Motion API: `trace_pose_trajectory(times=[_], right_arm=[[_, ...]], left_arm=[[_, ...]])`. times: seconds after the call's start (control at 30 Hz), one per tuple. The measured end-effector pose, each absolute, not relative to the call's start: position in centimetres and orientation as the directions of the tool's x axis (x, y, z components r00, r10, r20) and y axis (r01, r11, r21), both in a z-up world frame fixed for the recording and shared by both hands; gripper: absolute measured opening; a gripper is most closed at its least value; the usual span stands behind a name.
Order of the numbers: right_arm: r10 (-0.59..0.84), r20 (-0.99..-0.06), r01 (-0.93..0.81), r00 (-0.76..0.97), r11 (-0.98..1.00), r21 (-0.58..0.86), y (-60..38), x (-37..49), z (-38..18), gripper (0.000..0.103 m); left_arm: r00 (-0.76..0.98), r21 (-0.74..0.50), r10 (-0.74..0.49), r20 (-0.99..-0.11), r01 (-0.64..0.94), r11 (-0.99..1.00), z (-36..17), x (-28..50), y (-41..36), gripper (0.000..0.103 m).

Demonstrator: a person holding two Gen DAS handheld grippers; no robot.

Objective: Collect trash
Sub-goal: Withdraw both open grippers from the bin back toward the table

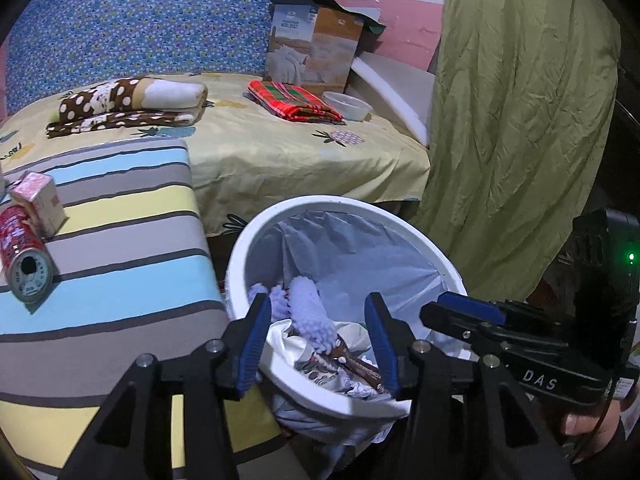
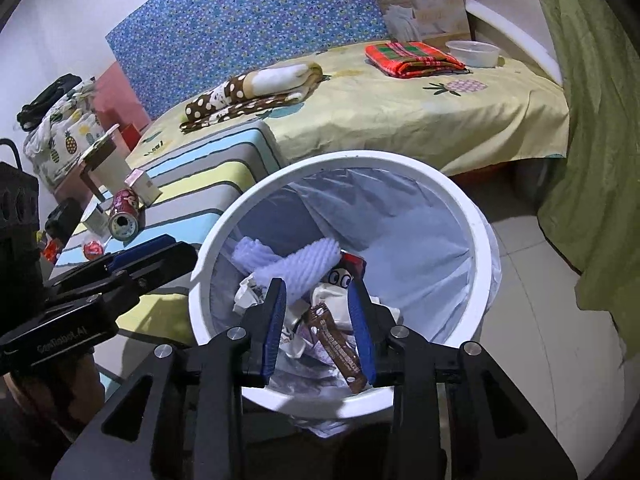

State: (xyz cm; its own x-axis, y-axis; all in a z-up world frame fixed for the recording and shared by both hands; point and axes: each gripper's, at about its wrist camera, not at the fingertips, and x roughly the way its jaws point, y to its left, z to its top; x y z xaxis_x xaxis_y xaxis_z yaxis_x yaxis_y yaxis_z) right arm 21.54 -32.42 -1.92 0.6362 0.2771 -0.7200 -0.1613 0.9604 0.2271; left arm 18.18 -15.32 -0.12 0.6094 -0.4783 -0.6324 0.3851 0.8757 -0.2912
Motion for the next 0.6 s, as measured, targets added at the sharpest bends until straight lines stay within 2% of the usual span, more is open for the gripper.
trace_pose_trajectory(times=[0.6], right_arm=[[0.333,-0.678,-0.245,0.655,0.943,0.227,-29.4,19.4,0.1,0.035]], left_arm=[[0.670,-0.250,-0.396,-0.628,0.309,0.918,1.2,14.6,-11.3,0.050]])
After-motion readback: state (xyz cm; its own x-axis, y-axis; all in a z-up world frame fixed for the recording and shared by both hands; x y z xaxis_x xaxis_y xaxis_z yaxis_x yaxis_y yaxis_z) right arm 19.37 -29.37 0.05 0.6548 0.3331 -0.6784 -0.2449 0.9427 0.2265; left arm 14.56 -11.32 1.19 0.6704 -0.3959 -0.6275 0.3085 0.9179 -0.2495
